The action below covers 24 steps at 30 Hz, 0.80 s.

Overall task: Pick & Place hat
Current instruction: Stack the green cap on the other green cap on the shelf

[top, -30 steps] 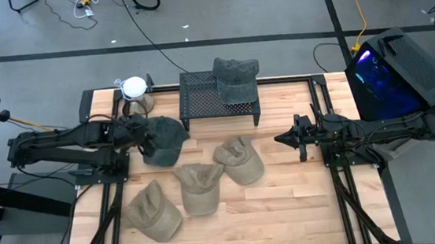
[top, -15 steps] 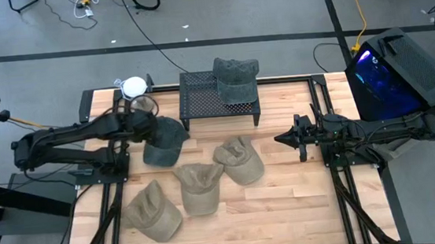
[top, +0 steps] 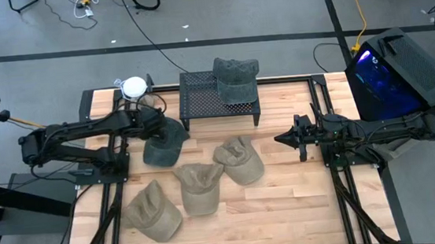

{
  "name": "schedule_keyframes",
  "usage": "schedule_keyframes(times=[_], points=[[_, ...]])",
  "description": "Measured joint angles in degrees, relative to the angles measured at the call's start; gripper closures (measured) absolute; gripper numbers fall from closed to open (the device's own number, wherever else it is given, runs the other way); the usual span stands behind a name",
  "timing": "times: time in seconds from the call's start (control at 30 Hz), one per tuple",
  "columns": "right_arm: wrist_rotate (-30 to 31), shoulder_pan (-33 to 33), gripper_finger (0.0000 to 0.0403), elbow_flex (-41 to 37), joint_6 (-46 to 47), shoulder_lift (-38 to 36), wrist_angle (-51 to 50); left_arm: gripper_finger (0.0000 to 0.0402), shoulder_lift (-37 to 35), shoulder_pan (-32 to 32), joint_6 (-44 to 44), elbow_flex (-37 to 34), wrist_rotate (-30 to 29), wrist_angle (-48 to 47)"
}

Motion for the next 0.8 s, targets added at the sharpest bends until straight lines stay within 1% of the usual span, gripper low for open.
schedule_keyframes(times=[0.13, 0.27, 0.6, 0.7, 0.8], points=[[0.0, 0.0, 0.0403, 0.0, 0.0, 0.0, 0.0, 0.0106, 0.0, 0.0, -0.3, 0.0, 1.2, -0.1], [0.0, 0.0, 0.0403, 0.0, 0.0, 0.0, 0.0, 0.0101, 0.3, 0.0, -1.1, 0.0, 1.2, 0.0], [0.1, 0.0, 0.0403, 0.0, -0.4, 0.0, 0.0, 0.0126, 7.1, 0.0, -2.9, 0.0, 1.9, 1.2], [0.1, 0.0, 0.0403, 0.0, -0.4, 0.0, 0.0, 0.0147, 8.6, 0.0, -3.1, 0.0, 2.8, 1.9], [0.1, 0.0, 0.0403, 0.0, -0.5, 0.0, 0.0, 0.0180, 9.7, 0.0, -3.1, 0.0, 3.9, 2.2]])
